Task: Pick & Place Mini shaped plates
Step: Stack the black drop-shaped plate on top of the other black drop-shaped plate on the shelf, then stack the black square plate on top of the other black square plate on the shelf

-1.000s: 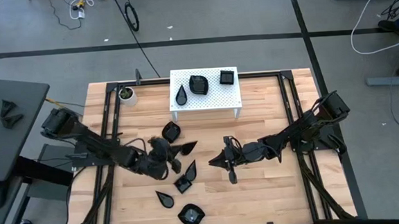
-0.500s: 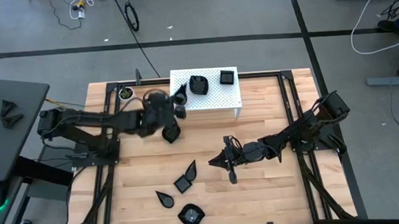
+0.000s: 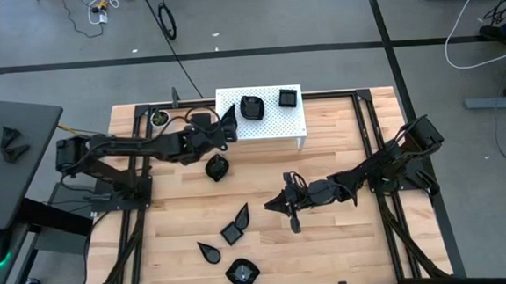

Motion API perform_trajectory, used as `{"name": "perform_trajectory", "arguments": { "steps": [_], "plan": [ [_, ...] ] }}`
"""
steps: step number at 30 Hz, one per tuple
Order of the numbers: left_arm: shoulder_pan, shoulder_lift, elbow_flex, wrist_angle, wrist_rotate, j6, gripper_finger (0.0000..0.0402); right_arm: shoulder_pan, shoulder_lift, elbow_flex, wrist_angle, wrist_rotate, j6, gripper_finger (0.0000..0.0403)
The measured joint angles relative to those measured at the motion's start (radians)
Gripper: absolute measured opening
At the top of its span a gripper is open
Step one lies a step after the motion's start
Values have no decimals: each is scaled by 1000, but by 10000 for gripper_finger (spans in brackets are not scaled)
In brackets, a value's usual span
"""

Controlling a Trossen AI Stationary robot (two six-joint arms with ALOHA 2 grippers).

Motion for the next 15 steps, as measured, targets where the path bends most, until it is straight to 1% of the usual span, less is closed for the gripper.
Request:
{"name": "perform_trajectory", "arguments": {
  "steps": [5, 8, 11, 15],
  "plan": [
    [0, 6, 0, 3, 2, -30, 7, 0, 0, 0, 2, 0, 0, 36],
    [0, 6, 0, 1, 2, -25, 17, 0, 0, 0, 2, 0, 0, 36],
    [0, 6, 0, 2, 2, -25, 44, 0, 0, 0, 2, 0, 0, 36],
    [0, 6, 0, 2, 6, -25, 91, 0, 0, 0, 2, 0, 0, 36]
  ]
}}
